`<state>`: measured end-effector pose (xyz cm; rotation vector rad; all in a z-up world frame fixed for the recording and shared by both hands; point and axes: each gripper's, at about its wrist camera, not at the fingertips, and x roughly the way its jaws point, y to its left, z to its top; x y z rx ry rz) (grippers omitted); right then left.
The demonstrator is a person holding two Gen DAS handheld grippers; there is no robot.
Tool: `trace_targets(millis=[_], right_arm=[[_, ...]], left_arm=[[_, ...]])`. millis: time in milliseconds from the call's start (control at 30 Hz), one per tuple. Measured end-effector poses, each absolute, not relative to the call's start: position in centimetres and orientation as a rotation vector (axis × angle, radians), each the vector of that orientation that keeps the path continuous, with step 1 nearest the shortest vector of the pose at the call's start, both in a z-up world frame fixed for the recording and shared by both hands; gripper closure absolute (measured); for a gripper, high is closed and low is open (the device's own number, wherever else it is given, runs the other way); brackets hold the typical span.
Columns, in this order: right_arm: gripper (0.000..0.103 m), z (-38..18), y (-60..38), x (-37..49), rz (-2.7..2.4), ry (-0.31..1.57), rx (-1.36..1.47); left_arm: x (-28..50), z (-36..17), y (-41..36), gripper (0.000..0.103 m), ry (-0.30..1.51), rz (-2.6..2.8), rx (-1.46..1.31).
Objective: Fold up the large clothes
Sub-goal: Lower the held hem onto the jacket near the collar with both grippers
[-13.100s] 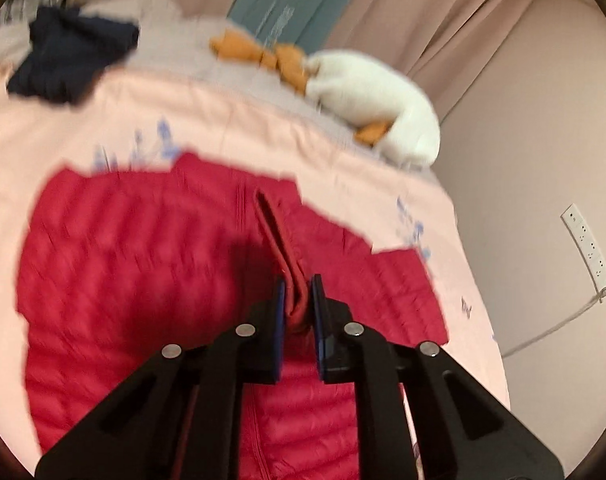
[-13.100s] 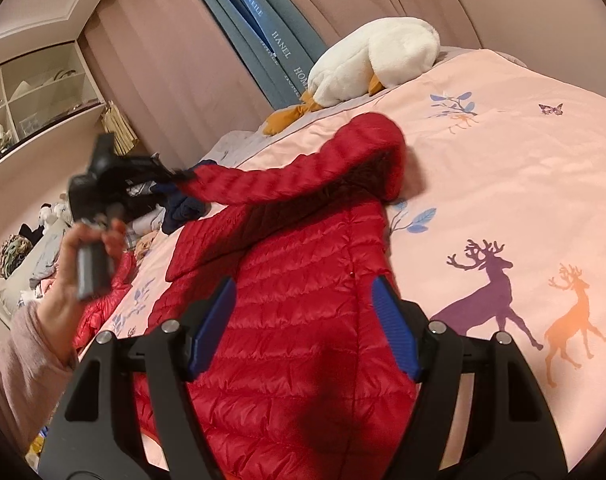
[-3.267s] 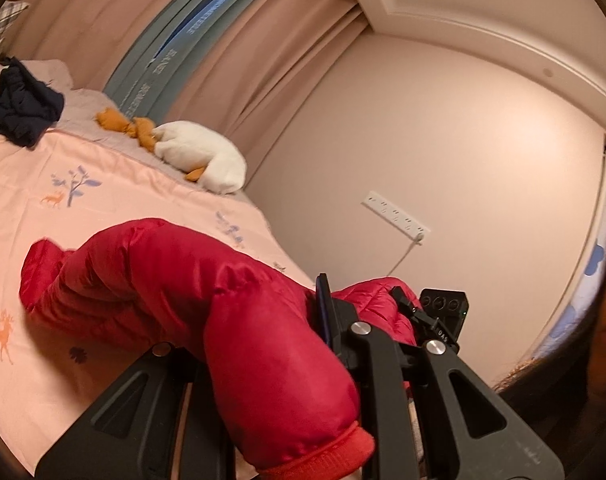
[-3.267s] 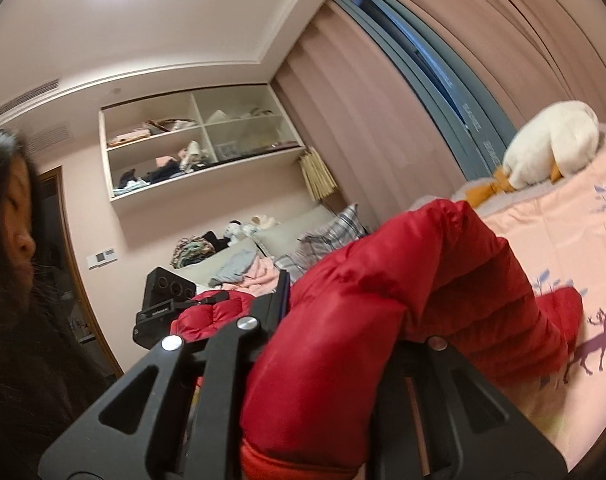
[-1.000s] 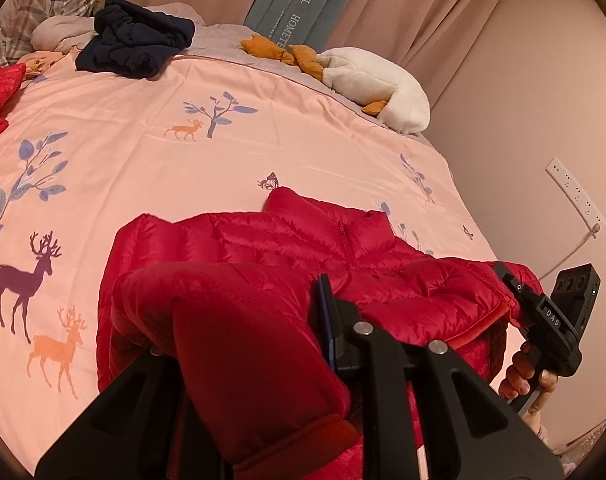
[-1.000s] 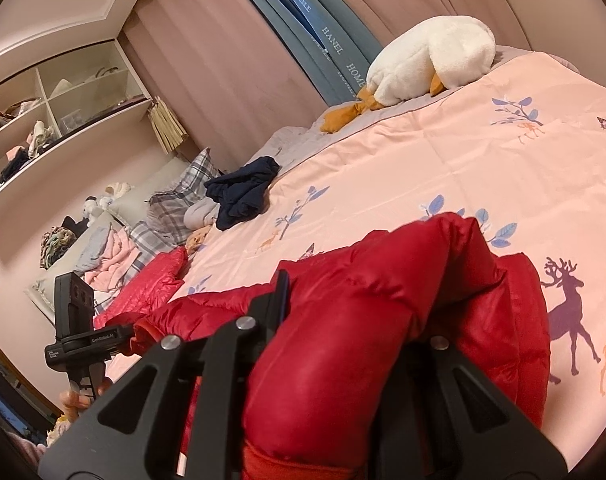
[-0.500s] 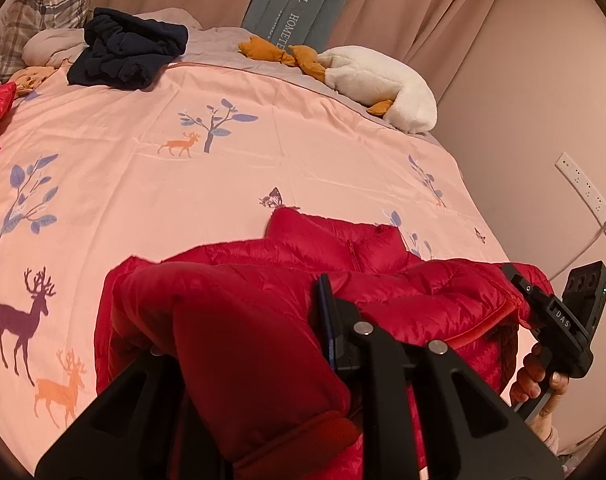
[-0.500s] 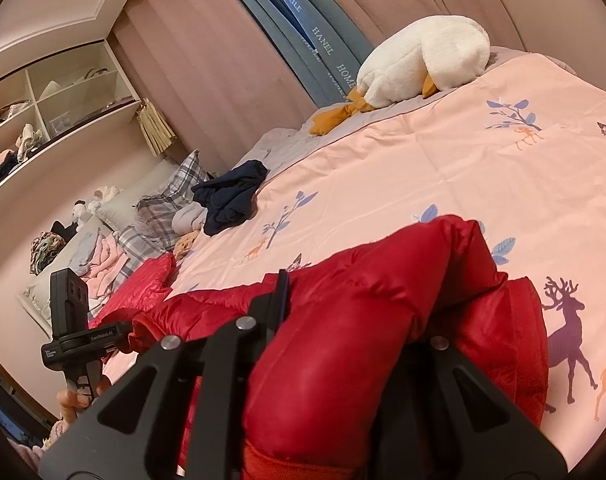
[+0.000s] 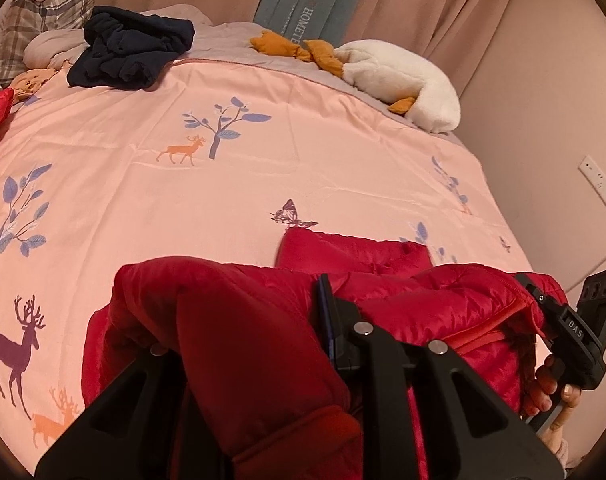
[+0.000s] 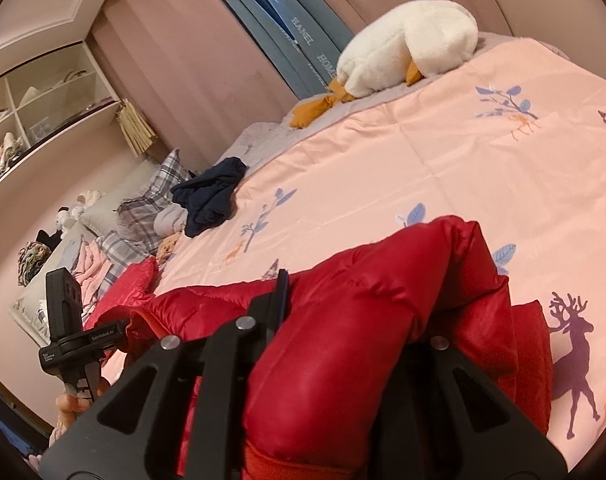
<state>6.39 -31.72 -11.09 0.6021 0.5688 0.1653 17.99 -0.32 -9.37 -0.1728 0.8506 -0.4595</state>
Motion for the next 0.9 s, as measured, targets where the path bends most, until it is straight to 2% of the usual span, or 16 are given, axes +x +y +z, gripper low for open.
trace_targets(millis=[900], right_arm=[[0.085,-14.9,-32.2,9.6,0.116,0.682,0.635]], left_arm=[[20.5,-13.0,-1.9,0.082,0.906,-0.406,-0.112]])
